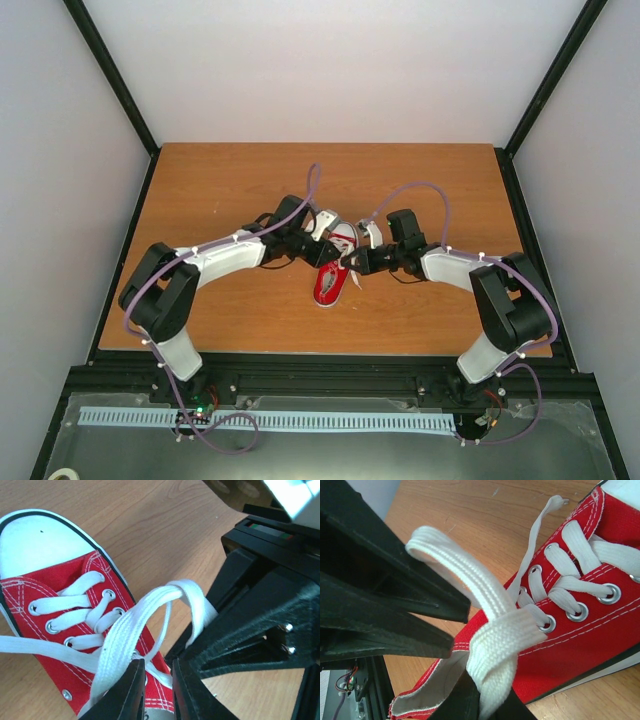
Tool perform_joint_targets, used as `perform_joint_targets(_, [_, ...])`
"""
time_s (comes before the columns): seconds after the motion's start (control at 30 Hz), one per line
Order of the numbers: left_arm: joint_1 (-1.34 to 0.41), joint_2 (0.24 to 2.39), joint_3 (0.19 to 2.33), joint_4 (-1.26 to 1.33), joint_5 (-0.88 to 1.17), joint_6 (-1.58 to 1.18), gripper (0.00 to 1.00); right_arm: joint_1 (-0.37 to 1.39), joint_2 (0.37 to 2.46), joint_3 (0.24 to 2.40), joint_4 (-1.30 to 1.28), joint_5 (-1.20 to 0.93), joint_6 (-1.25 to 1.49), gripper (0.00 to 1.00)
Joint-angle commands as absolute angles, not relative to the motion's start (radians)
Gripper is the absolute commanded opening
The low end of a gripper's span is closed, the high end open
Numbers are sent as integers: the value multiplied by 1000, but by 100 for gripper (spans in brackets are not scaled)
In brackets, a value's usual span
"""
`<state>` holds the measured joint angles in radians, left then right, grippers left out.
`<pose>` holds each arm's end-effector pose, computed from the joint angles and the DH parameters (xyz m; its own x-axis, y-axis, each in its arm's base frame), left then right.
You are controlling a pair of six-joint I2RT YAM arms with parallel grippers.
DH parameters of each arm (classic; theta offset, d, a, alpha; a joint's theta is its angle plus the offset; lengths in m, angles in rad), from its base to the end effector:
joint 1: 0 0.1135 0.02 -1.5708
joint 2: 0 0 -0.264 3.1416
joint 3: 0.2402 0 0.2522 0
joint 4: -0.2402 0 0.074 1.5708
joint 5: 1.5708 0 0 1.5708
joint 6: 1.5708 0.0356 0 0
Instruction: Tie the shoes
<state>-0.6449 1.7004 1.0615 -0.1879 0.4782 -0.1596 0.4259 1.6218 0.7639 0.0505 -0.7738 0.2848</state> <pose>0.2763 -0.2283 0.1997 -0.7049 0.3537 -0.6148 0.6794 0.5858 -0.4419 0.2700 0.1498 0.1592 -0.8381 -0.1595 -0.5217 -0.5210 0.5174 0.6788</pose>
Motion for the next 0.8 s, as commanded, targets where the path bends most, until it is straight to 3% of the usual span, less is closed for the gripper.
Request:
perform_joint_targets(0.0, [-655,1735,1109,-153,451,-110,20,422,1614,768,81,-782,285,3])
perform_joint_targets(0.77, [-655,1844,1186,-175,477,-13,36,416,1651,804,59,-813,275,3])
